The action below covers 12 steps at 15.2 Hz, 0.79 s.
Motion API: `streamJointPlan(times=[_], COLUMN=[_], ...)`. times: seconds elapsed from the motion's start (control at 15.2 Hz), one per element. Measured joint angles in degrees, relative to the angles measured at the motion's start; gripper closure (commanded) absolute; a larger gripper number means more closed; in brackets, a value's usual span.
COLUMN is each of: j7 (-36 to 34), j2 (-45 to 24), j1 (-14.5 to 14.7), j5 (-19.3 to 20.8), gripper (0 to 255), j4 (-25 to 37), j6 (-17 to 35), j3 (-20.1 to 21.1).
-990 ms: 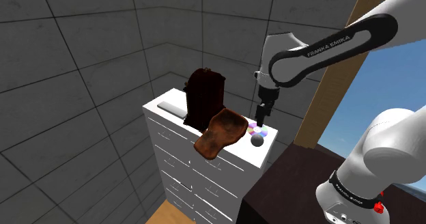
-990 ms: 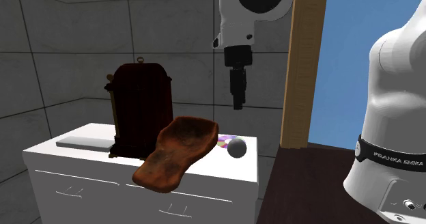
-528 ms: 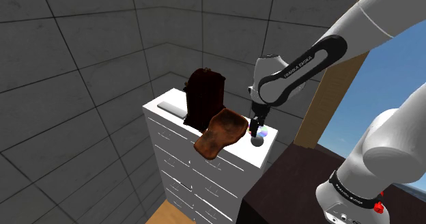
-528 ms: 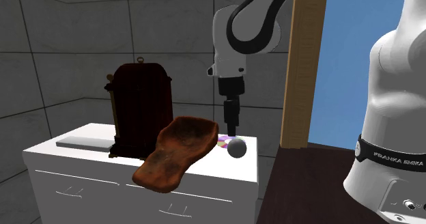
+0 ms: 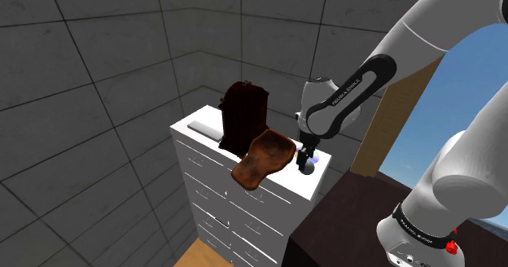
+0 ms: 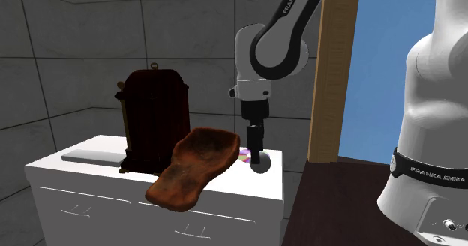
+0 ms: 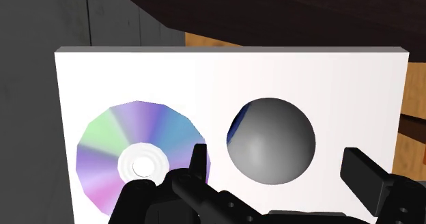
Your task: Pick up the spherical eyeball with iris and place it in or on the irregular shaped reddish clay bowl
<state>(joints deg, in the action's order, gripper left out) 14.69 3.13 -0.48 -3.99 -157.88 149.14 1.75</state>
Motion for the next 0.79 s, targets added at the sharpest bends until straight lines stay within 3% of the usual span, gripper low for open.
streamJointPlan(times=[0.33, 0.4, 0.79], j7=[-0.01, -0.01, 0.0], j2=[-0.44, -0.44, -0.41], j1=[0.03, 0.03, 0.02], j5=[-0.04, -0.04, -0.04], gripper=[0, 255, 255], j4=[0.02, 0.02, 0.02], j6=[0.45, 0.45, 0.45], j3=[0.03, 0.03, 0.02])
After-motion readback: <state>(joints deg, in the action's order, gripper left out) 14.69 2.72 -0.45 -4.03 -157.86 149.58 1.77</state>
